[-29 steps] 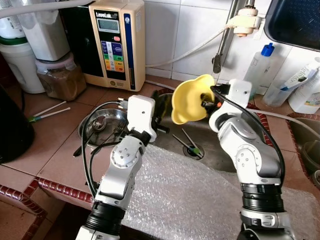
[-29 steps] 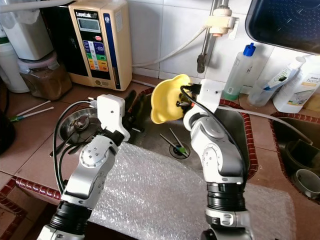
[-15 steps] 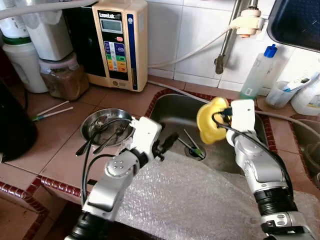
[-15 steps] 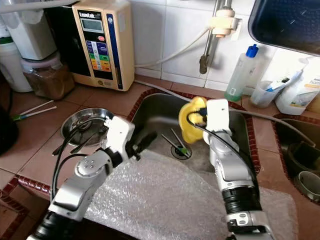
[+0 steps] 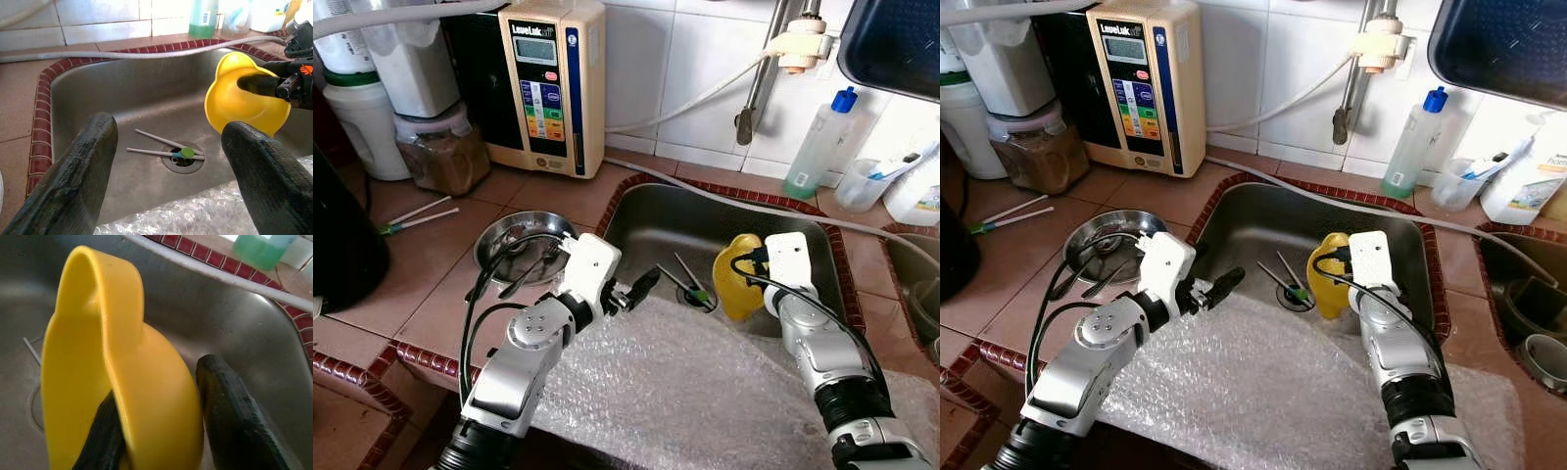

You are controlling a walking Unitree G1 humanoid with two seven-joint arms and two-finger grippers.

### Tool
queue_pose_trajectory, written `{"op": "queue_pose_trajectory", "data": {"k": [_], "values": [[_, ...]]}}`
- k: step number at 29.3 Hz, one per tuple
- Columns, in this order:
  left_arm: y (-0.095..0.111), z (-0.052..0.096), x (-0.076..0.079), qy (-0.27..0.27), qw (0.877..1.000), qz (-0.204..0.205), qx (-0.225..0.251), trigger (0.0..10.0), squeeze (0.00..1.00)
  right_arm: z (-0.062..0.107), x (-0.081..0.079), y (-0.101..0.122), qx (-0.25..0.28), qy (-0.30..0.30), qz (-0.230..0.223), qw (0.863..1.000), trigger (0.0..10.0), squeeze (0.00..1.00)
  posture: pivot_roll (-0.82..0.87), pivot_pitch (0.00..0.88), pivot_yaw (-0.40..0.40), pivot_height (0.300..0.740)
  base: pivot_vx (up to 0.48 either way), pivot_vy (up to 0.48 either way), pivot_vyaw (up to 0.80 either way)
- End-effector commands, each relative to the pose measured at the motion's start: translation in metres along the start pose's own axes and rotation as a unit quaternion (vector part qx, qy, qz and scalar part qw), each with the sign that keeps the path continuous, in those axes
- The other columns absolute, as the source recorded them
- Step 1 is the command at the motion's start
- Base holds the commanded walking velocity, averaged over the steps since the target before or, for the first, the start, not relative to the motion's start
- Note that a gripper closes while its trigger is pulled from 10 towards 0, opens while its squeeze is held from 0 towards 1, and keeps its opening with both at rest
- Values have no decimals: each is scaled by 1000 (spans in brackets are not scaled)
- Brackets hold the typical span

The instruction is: Kitchen organization

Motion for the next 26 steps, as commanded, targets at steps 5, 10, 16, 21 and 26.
{"op": "queue_pose_trajectory", "data": {"k": [5,10,16,21,26], "values": [[3,1,1,7,1000,-13,-4,10000,1000,-2,4,9,19,-9,-14,1000,10000,1000,46,0,-26,740,0,0,0],[9,6,-15,65,998,11,21,10000,1000,-2,3,15,29,-6,-21,999,10000,1000,47,0,-28,740,0,0,0],[5,9,-17,73,997,12,13,10000,1000,-3,1,16,34,-1,-25,999,10000,1000,48,0,-30,740,0,0,0],[5,9,-16,79,997,9,13,10000,1000,-2,-2,18,38,12,-34,999,10000,1000,48,0,-29,740,0,0,0],[6,7,-15,78,997,12,14,10000,1000,-2,-23,24,33,109,-76,991,10000,1000,45,0,-26,740,0,0,0]]}}
Point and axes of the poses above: a point about 5 cm out from each wrist's last joint towards the gripper, its own z axis pointing back from the gripper into the wrist, its own y axis along the axis of the wrist's last joint, x = y × z, the point moved 1 cm from there along -z, pointing out of the wrist towards the gripper, and after that the axes turned 6 degrees about z, right-handed, at the moved point
